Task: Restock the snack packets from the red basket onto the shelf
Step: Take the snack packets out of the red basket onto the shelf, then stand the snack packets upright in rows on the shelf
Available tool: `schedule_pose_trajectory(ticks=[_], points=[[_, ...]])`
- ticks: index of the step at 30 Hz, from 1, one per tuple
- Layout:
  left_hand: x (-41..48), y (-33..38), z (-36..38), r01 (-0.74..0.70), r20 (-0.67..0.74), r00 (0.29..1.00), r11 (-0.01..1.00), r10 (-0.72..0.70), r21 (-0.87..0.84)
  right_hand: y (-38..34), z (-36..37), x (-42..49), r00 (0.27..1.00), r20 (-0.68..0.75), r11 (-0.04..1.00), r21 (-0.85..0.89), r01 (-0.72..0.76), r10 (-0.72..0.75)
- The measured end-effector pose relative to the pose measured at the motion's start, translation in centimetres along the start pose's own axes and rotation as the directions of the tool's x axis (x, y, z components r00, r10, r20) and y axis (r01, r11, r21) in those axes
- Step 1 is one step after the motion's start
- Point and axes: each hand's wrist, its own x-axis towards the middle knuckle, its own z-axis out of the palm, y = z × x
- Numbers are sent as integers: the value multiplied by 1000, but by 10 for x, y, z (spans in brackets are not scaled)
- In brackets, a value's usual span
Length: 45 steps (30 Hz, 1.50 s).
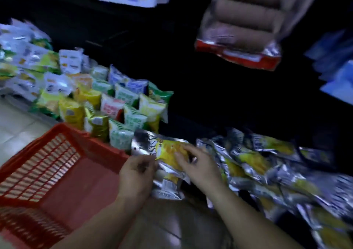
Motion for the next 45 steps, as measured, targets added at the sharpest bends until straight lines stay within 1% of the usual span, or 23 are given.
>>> schedule_pose_trajectory(ticks=[2, 4, 6, 8, 10, 11, 13, 14, 16, 18, 19, 20, 22, 25, 27, 29, 30, 32, 35, 37, 40, 43, 45], points=[[5, 16, 48, -91, 102, 991, 994, 84, 61, 31, -35, -7, 989, -116, 995, 45, -84, 89], [9, 34, 96, -158, 181, 973, 986, 145, 60, 55, -65, -16, 965, -228, 991, 68, -115, 128], [10, 53, 140, -149, 257, 956, 989, 143, 4, 71, -89, -26, 926, -345, 988, 70, -134, 150], [7, 76, 176, -127, 312, 938, 987, 152, -99, 85, -107, -36, 884, -440, 988, 81, -134, 156], [2, 93, 203, -118, 349, 923, 981, 165, -152, 96, -120, -43, 847, -510, 984, 2, -176, 152], [0, 94, 214, -95, 398, 906, 985, 145, -143, 103, -125, -46, 828, -544, 979, -54, -195, 134], [-7, 87, 227, -29, 548, 832, 992, 93, -125, 116, -131, -47, 808, -586, 961, -179, -210, 67], [-10, 79, 227, -43, 594, 798, 994, 96, -102, 122, -132, -47, 816, -577, 943, -245, -225, 44], [-14, 59, 214, -163, 615, 771, 985, 166, -62, 133, -130, -44, 865, -499, 905, -344, -248, 47], [-15, 44, 191, -276, 563, 793, 961, 232, -8, 136, -123, -43, 904, -424, 868, -432, -246, 46], [-15, 39, 177, -310, 532, 810, 950, 248, 30, 134, -118, -43, 916, -401, 843, -485, -233, 22], [-16, 33, 163, -311, 510, 826, 949, 242, 52, 130, -112, -43, 926, -378, 820, -531, -213, -5], [-24, 26, 135, -251, 496, 846, 967, 197, 44, 115, -99, -41, 949, -309, 800, -583, -144, -55], [-39, 8, 92, -161, 447, 891, 976, 79, 148, 79, -75, -35, 974, -175, 798, -603, 8, -142], [-54, -7, 61, -63, 415, 910, 981, -19, 184, 52, -58, -35, 985, -90, 838, -541, 76, -147], [-64, -24, 37, 47, 407, 903, 974, -136, 222, 31, -41, -35, 996, 59, 910, -407, 82, -63], [-67, -31, 25, 99, 397, 899, 968, -185, 229, 23, -28, -35, 987, 157, 932, -353, 86, -31], [-70, -40, 1, 184, 366, 896, 960, -252, 211, 8, 0, -39, 942, 334, 937, -321, 141, -27], [-72, -43, -26, 259, 357, 890, 959, -284, 117, -13, 43, -44, 858, 512, 883, -382, 273, -44], [-71, -45, -35, 290, 367, 887, 957, -280, 29, -25, 67, -44, 824, 565, 839, -424, 342, -50], [-69, -51, -48, 303, 366, 894, 951, -259, -67, -40, 99, -35, 818, 574, 848, -410, 335, -45], [-58, -63, -67, 295, 308, 913, 955, -268, -43, -52, 122, -25, 779, 626, 879, -351, 323, -37], [-48, -66, -78, 277, 210, 940, 961, -268, -10, -64, 130, -20, 774, 629, 901, -292, 320, -71]])
